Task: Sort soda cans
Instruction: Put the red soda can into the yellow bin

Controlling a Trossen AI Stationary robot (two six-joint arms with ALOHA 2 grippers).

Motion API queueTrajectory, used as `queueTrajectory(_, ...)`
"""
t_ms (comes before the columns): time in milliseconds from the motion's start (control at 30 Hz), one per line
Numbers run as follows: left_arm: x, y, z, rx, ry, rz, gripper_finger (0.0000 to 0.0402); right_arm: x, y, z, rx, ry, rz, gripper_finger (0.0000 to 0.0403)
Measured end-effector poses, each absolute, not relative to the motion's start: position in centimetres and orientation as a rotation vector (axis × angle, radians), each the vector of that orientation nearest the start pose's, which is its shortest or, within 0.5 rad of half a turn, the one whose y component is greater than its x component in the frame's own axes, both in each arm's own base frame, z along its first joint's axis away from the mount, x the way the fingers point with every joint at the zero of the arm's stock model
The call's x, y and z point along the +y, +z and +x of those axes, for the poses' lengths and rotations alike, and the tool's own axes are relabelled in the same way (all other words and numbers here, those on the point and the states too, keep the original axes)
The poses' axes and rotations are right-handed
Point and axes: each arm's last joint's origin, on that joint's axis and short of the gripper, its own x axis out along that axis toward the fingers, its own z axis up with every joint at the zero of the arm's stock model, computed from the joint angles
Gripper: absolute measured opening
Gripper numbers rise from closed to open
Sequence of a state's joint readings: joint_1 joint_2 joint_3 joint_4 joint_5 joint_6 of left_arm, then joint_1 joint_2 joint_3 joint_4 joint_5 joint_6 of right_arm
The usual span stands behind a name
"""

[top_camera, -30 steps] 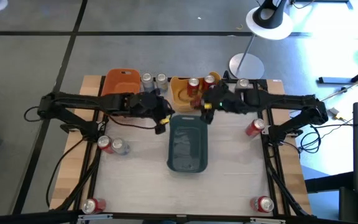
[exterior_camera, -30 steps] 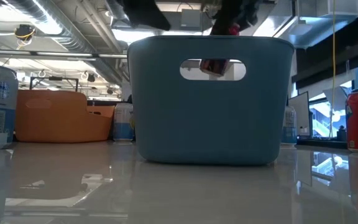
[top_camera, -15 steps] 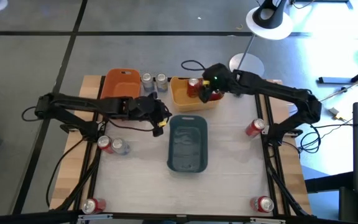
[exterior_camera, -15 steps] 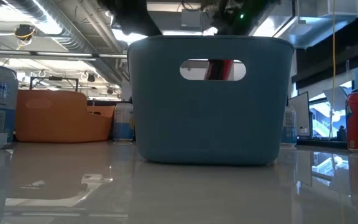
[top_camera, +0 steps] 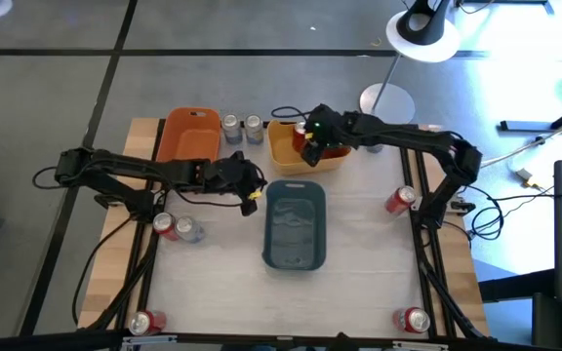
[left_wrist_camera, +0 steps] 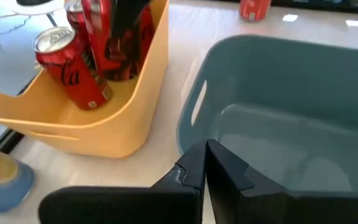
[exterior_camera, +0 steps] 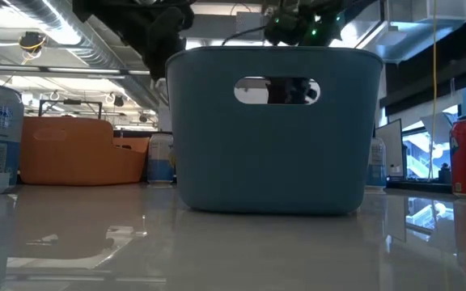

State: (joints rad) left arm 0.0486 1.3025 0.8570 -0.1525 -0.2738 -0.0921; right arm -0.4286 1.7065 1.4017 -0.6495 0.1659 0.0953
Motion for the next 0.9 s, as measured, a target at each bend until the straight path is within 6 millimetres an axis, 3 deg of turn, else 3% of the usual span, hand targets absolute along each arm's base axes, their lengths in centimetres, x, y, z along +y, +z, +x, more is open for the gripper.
queueTrajectory(333,2.1,25.9,27.9,0.516,0.327,0.014,0.0005,-16.7,23.5,34.2,1.017,-0.598,0.233,0.0285)
queueTrajectory(467,2.1,25.9,27.9,0.514,0.328,0.011,0.0005,-16.8,22.8,34.4,1.032,-0.603,0.233,0.0308)
queueTrajectory(667,2.1,26.0,28.0,0.503,0.327,0.013,0.0005,-16.8,22.9,34.6,1.015,-0.608,0.225,0.0352)
queueTrajectory(900,2.1,26.0,28.0,0.502,0.329,0.005,0.0005,-16.9,24.2,34.7,0.998,-0.636,0.177,0.0360)
